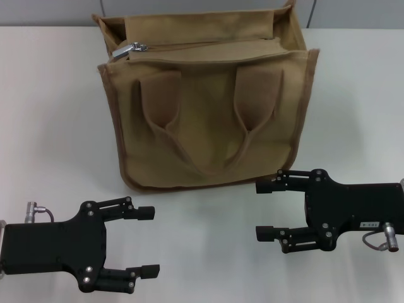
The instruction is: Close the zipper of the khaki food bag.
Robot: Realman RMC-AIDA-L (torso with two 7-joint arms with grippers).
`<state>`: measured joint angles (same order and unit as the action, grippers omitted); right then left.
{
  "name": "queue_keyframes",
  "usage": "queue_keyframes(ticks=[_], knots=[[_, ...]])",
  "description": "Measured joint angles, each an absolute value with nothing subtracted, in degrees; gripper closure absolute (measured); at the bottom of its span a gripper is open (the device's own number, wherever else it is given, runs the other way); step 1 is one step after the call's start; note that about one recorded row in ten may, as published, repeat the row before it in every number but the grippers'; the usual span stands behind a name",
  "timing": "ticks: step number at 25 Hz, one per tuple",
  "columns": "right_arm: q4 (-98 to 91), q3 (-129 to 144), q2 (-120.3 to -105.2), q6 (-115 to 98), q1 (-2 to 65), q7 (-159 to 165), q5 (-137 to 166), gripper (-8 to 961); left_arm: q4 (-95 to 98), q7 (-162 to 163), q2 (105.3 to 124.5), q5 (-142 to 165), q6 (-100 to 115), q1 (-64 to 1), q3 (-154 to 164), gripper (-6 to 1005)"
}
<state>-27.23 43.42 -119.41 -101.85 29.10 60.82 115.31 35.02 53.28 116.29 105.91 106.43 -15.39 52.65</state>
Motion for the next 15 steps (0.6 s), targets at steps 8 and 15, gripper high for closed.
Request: queue_keyframes(ticks=[8, 15], knots=[[-26.56, 43.42, -119.48, -101.23, 29.25, 60.53, 115.13, 170, 34.93, 52.97, 116.38, 105.85, 106.41, -15.38, 52.43, 167], [-24.5, 43.41, -119.6, -100.42, 29.58, 59.81, 114.75, 170, 33.42, 49.15, 118.56, 104.84, 106.29, -14.21, 36.56, 168]])
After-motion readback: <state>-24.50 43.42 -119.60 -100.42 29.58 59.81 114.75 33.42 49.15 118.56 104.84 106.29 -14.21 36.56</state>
